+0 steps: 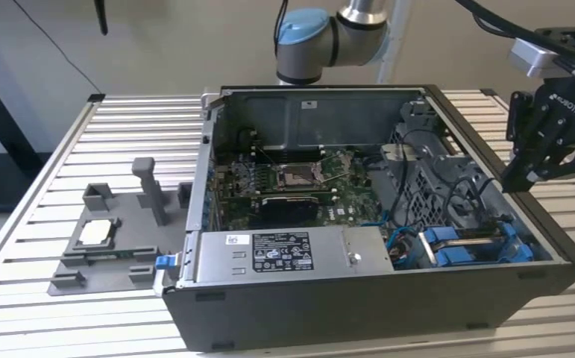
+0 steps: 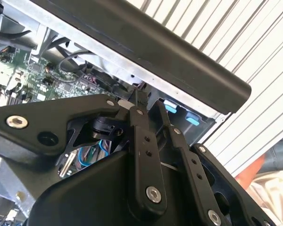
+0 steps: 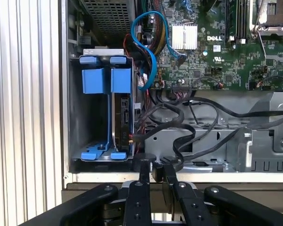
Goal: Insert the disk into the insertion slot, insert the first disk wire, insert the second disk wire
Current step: 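Insert the second disk wire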
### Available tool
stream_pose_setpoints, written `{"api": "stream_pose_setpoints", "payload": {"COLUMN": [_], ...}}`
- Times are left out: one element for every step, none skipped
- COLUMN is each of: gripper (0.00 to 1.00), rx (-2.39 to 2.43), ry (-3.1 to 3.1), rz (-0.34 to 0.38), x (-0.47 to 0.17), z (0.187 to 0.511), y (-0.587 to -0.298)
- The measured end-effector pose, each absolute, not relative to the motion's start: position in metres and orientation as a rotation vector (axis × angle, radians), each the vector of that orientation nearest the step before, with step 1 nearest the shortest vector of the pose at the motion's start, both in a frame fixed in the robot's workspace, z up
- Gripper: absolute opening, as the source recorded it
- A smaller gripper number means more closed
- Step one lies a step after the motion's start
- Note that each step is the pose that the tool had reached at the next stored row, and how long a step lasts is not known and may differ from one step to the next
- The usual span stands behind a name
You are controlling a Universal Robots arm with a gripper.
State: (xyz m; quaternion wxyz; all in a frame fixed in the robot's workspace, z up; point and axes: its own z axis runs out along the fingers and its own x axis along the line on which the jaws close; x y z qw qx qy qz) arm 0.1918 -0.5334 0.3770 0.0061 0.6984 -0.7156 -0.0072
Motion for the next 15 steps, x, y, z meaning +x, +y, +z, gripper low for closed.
{"api": "stream_pose_setpoints", "payload": {"gripper": [0.27, 0.27, 0.27, 0.27, 0.27, 0.27, 0.27, 0.27, 0.27, 0.27, 0.27, 0.27, 0.24, 0.24, 0.24], "rx": [2.185, 2.184, 2.183, 2.183, 2.182, 2.182, 2.182, 2.182, 2.182, 2.182, 2.182, 2.182, 2.182, 2.182, 2.182], "ry": [-2.239, -2.238, -2.237, -2.236, -2.236, -2.236, -2.236, -2.236, -2.236, -2.236, -2.236, -2.236, -2.236, -2.236, -2.236], "rz": [-0.021, -0.019, -0.017, -0.015, -0.015, -0.015, -0.015, -0.015, -0.015, -0.015, -0.015, -0.015, -0.015, -0.015, -0.015], "x": [0.1919, 0.1918, 0.1919, 0.1919, 0.1919, 0.1919, 0.1919, 0.1919, 0.1919, 0.1919, 0.1919, 0.1919, 0.1919, 0.1919, 0.1919], "z": [0.3767, 0.3764, 0.3761, 0.3758, 0.3758, 0.3758, 0.3758, 0.3758, 0.3758, 0.3758, 0.3758, 0.3757, 0.3757, 0.3757, 0.3757], "y": [-0.5333, -0.5333, -0.5331, -0.5330, -0.5330, -0.5330, -0.5330, -0.5330, -0.5330, -0.5330, -0.5330, -0.5330, -0.5330, -0.5330, -0.5330]}}
